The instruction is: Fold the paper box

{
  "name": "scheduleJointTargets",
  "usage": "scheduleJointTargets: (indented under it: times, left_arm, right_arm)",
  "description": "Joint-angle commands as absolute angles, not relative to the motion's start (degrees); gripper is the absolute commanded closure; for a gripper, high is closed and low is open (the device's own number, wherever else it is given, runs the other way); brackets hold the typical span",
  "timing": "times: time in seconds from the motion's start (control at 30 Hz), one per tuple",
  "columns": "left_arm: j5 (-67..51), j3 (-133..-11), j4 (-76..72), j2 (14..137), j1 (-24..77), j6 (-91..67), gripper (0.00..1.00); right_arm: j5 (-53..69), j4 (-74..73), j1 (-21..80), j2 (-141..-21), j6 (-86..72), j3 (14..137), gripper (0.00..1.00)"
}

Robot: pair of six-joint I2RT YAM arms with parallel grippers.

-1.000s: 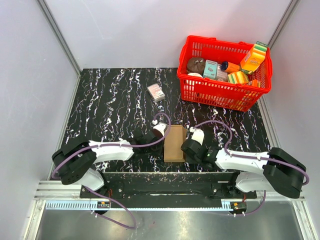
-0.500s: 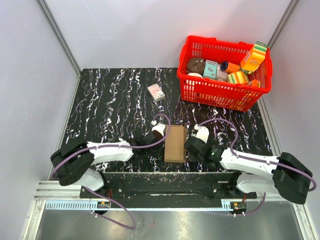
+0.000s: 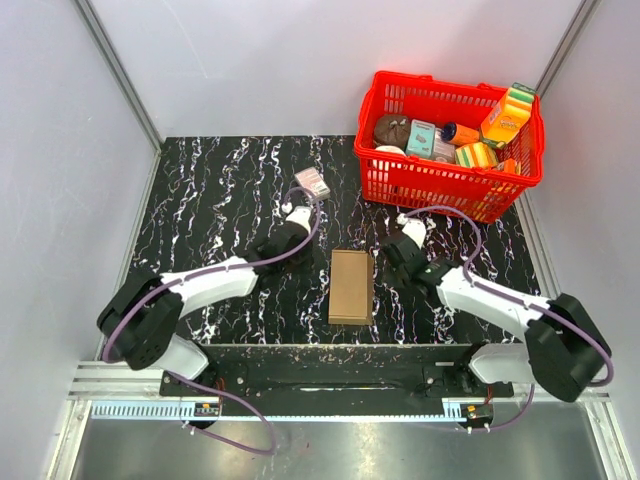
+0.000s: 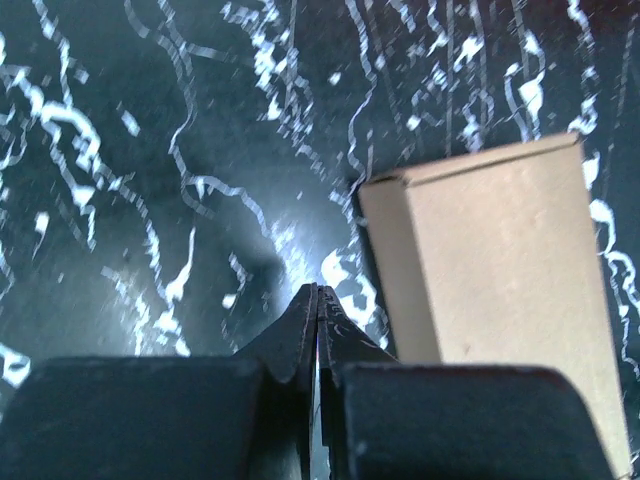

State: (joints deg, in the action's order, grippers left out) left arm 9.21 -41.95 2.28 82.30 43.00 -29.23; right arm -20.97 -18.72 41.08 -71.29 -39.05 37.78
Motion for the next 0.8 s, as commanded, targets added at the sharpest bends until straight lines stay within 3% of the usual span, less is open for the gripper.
scheduleJointTargets:
  times: [0.0,0.77]
  left_arm:
    - [5.7,-48.6,-1.5,87.7,42.3,-24.9,1.00]
    - [-2.4,-50.3,-10.1,97.1,41.5,-26.3,1.00]
  right_arm:
    - [-16.8,-13.6,37.9,-76.8,-31.5,42.2,0.99]
    - [-4.5,-4.7,34.5,-91.5,-23.9,47.8,1.00]
